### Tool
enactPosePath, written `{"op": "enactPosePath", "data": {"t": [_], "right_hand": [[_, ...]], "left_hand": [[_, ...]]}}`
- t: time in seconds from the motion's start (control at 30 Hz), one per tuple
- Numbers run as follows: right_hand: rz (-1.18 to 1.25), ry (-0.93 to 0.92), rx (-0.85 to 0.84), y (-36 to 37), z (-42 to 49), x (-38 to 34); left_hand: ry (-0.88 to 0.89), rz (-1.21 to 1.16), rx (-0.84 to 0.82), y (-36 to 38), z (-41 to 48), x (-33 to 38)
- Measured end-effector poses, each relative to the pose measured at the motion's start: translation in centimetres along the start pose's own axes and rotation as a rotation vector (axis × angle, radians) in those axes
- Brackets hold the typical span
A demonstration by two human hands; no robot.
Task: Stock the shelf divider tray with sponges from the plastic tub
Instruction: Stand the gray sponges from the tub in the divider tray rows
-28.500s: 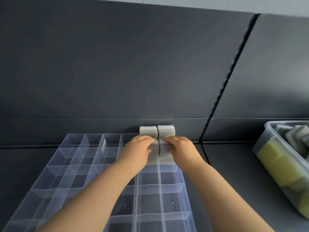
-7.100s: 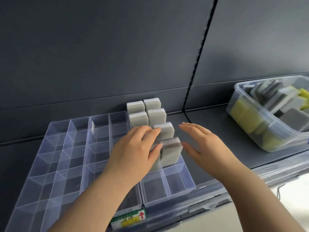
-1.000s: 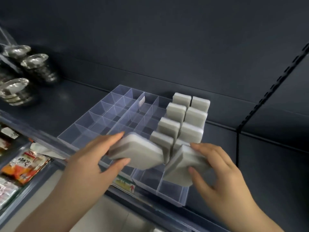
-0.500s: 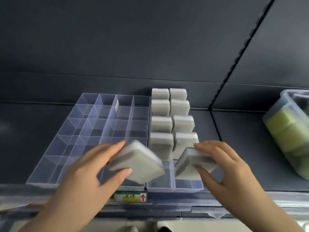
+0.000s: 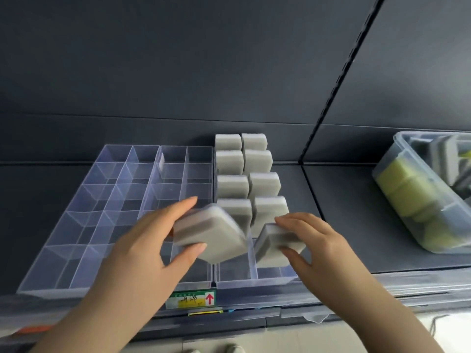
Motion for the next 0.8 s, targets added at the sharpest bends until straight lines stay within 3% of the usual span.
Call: {"op": "enactPosePath", "data": {"t": [0.23, 0.47, 0.8], "right_hand": [[0.003, 0.013, -0.101, 1.9, 0.2, 1.0], [0.022, 0.009, -0.11, 2.2, 0.4, 1.4], [0.025, 0.0, -0.1, 2.2, 0.0, 1.5]], "left_hand": [[0.095, 0.0, -0.014, 0.9, 0.9, 1.7], [0.1, -0.007, -0.114, 2.7, 1.1, 1.7], [0.088, -0.013, -0.116, 3.4, 1.4, 1.9]]}}
Point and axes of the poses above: each hand's wrist, its own z-axis towards the middle knuckle, its own y-axis out of the palm, x = y × z, the point moved 7 cm from there along z, towards the middle knuckle
